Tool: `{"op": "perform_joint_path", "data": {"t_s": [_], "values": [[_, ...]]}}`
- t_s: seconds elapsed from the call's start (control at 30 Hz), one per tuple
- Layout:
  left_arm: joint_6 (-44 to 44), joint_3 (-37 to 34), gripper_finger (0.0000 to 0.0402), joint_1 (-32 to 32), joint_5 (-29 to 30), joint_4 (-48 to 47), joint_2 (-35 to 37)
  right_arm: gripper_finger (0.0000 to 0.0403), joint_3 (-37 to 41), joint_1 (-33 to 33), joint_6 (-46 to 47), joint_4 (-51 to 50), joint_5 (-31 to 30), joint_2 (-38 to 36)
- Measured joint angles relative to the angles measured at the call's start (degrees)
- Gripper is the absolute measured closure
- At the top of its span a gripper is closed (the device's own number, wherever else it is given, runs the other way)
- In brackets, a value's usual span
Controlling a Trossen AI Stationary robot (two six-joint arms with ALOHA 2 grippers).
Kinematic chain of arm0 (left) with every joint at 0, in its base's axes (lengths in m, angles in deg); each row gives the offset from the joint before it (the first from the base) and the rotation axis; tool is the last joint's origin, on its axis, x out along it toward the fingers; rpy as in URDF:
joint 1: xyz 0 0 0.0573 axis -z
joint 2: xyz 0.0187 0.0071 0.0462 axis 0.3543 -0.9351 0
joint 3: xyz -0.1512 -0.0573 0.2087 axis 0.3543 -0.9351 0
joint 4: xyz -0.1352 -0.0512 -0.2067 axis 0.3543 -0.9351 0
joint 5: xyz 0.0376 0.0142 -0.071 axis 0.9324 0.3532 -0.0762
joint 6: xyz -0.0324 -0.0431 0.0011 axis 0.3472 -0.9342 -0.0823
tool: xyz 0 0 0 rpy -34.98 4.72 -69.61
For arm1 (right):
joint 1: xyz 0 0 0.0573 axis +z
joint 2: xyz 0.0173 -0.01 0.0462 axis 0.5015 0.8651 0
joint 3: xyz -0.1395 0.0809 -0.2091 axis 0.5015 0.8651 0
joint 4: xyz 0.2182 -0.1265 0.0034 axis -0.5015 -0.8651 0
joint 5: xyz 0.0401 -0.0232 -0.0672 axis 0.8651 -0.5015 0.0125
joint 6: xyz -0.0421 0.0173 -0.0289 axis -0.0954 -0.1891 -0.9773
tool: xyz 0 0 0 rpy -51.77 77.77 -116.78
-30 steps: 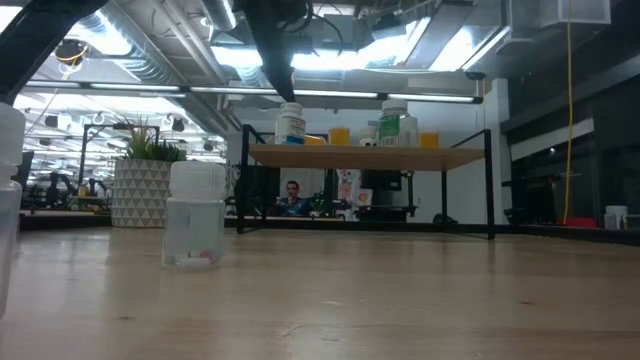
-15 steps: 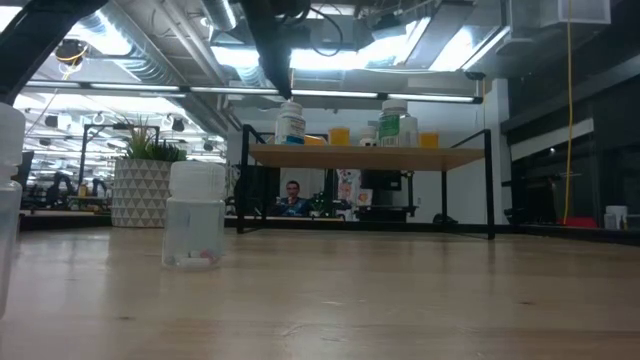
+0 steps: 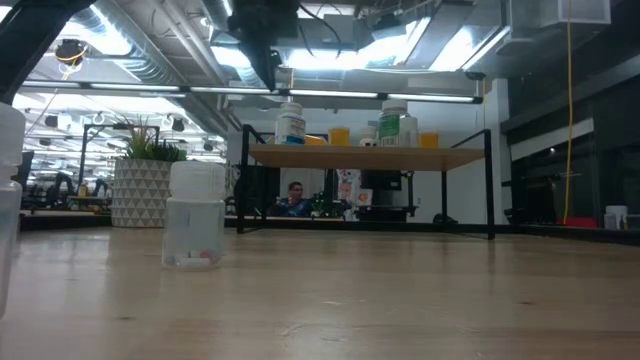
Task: Pick and place medicine bottles onto shelf by color
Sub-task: Put the orange pill bottle on the shelf
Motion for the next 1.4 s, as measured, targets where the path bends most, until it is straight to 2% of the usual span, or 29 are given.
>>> {"op": "perform_joint_path", "data": {"t_s": [0.2,0.37,0.6,0.73,1.1,1.23,1.4], "values": [[-3.29,-1.29,0.0214,0.67,-0.7,-3.67,0.0,0.0199,0.0,0.0,0.0,0.0,0.0,-0.01],[-3.91,-1.77,0.0217,2.59,-6.16,-4.2,0.0,0.0199,0.0,0.0,-0.15,-0.02,-0.01,-0.01],[-1.23,-1.77,0.0263,6.31,-10.42,-3.76,-0.02,0.0199,-0.02,0.0,-0.24,-0.09,-0.01,0.2],[-1.05,-1.75,0.0295,8.2,-10.43,-0.5,-0.5,0.0199,-0.04,0.0,-0.24,-0.3,0.03,1.06],[-3.95,-2.83,0.0382,7.67,-10.13,3.28,-2.44,0.0199,-0.04,0.0,-0.24,-0.22,0.01,1.62],[-2.83,-5.95,0.0399,8.26,-9.38,7.74,-2.43,0.0199,-0.04,0.0,-0.24,-0.22,0.0,1.62],[-2.77,-8.48,0.0399,8.2,-5.63,10.92,-2.54,0.0199,-0.04,0.0,-0.24,-0.2,0.0,1.62]]}}
